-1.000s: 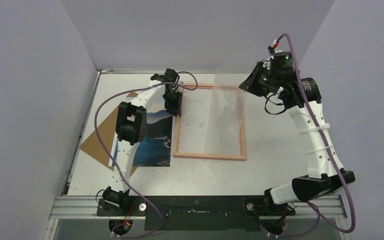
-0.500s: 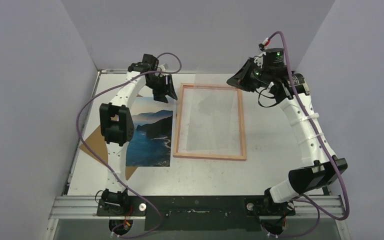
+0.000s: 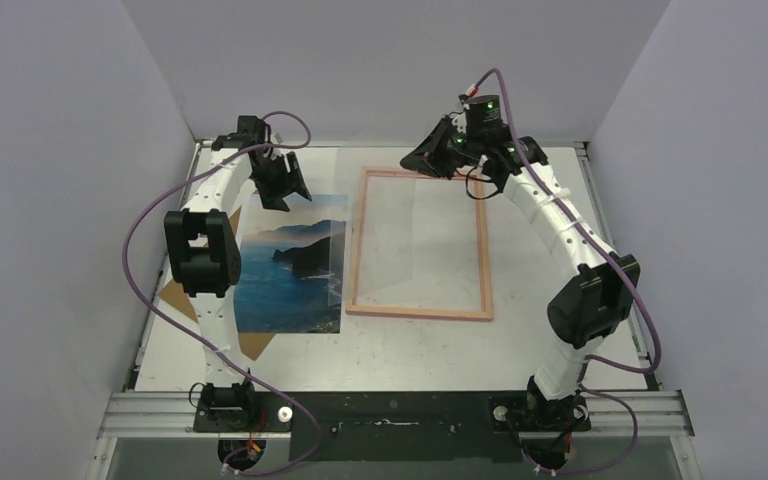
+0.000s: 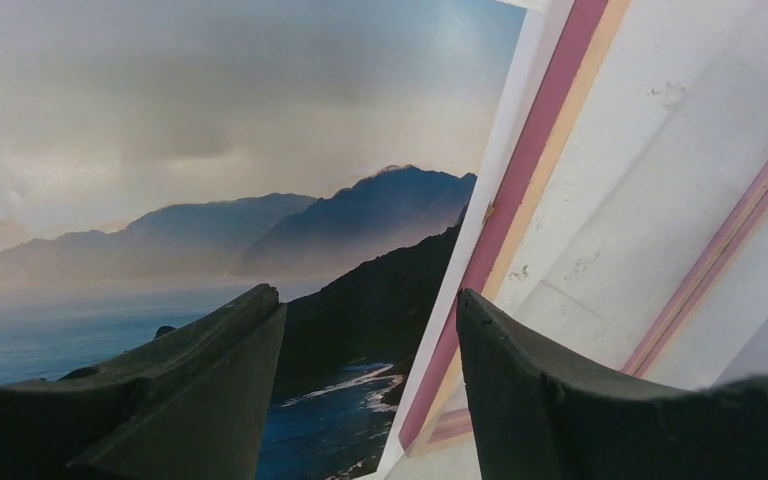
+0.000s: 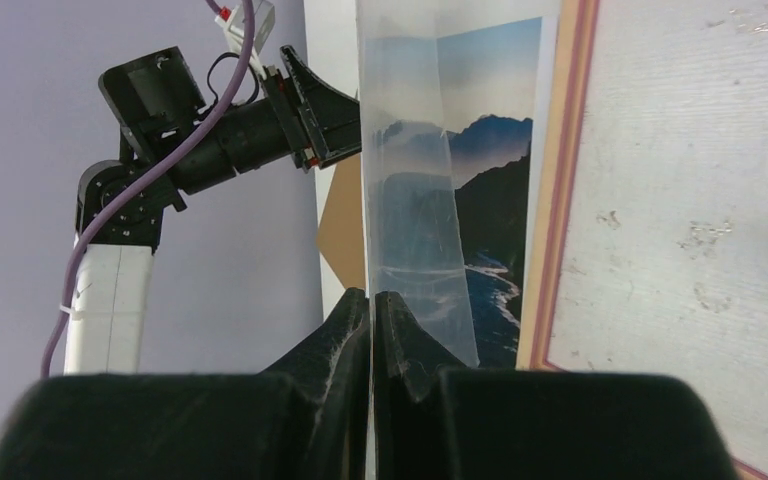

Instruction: Put the photo into the frame

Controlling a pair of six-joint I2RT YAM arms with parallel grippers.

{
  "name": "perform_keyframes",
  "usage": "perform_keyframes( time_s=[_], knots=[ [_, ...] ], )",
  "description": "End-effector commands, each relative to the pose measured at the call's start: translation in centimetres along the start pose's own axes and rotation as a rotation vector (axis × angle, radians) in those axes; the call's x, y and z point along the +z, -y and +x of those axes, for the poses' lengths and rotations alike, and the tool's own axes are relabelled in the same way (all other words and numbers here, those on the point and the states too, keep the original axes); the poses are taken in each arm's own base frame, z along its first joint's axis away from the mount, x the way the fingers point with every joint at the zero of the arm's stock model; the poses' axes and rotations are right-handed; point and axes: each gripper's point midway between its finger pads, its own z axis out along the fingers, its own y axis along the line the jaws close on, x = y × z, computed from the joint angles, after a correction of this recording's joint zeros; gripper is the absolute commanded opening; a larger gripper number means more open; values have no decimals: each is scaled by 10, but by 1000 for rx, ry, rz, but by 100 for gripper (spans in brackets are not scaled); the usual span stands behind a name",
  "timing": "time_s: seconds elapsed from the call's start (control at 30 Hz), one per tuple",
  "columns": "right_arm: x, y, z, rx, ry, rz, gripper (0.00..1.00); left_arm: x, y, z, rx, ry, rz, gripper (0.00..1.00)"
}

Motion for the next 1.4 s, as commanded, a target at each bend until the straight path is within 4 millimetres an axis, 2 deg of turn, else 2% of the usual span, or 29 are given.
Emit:
perform_keyframes(
  time_s=[0.0,0.07,0.17,0.27,0.37,0.53,0.7,0.93,1.2,1.37],
  knots=[
    [-4,-52,-15,-13,44,-146,0,-20,10,-18,19,92,29,62],
    [4,-41,-16,0,38,-113,0,-20,6,-20,8,96,22,61],
    [22,-11,-13,16,-3,-46,0,-17,2,-20,-6,92,18,62],
    [42,24,-4,10,-66,23,0,-15,1,-19,-9,85,20,62],
    [53,65,-3,13,-108,96,0,-12,0,-16,-13,75,23,62],
    [62,126,3,-26,-203,184,0,-7,1,-11,-24,57,44,61],
    [64,173,5,-52,-260,231,0,-1,4,-7,-30,42,62,61],
    [62,211,-7,-88,-244,285,0,10,18,3,-68,-5,137,59],
    [59,204,-18,-144,-113,186,0,27,32,16,-70,-53,176,58],
    [55,200,-35,-123,-3,78,0,42,39,34,-81,-86,195,55]
  ],
)
